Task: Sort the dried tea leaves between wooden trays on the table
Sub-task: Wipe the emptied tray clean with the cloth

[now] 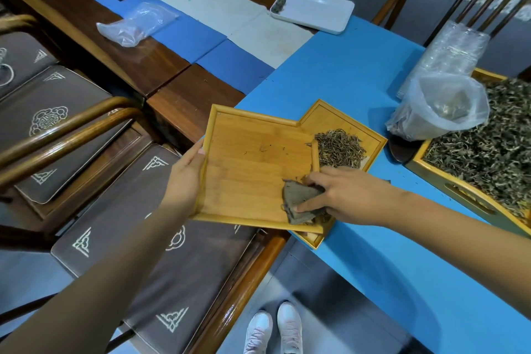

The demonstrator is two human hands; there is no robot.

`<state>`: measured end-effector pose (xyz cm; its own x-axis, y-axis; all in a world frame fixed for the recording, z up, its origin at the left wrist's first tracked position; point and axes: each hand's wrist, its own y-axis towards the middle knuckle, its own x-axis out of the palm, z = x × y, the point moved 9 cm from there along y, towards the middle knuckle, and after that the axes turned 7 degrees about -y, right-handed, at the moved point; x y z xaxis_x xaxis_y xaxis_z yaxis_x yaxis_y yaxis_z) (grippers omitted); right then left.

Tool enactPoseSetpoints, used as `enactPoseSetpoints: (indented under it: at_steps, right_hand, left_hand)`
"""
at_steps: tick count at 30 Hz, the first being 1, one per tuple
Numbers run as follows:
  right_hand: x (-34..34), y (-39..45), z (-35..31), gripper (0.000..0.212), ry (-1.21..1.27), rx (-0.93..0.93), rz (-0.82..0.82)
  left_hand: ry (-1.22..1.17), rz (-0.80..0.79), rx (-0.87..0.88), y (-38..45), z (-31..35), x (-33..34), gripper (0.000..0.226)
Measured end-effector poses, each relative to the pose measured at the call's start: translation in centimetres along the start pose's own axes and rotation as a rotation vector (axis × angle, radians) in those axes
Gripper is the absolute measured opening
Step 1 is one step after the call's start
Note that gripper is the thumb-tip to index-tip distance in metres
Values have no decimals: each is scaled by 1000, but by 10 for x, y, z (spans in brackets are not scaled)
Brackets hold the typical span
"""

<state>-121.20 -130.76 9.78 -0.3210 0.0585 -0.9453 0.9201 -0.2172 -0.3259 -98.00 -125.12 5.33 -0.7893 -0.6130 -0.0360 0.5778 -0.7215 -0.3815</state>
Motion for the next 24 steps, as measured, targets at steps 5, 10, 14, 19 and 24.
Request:
enactPoseSetpoints:
  at_steps: [5,10,14,19,24]
  right_hand:
    - [-6,-11,30,51,110,123,65]
    - [-7,-23,24,53,146,109,101]
    - [-8,-29,-3,55,-12,6,152]
    - [2,-29,-6,64,-187,-11,208]
    - [-4,-27,9,67,-273,56,288]
  left_hand:
    - [19,33,15,-1,0,-7,32]
    - [10,25,8,0,0,-9,32]
    - [13,22,-1,0,-1,-11,31]
    - [55,8,13,-1,-1,-10,34]
    - [40,6,-2,-2,-6,-7,36]
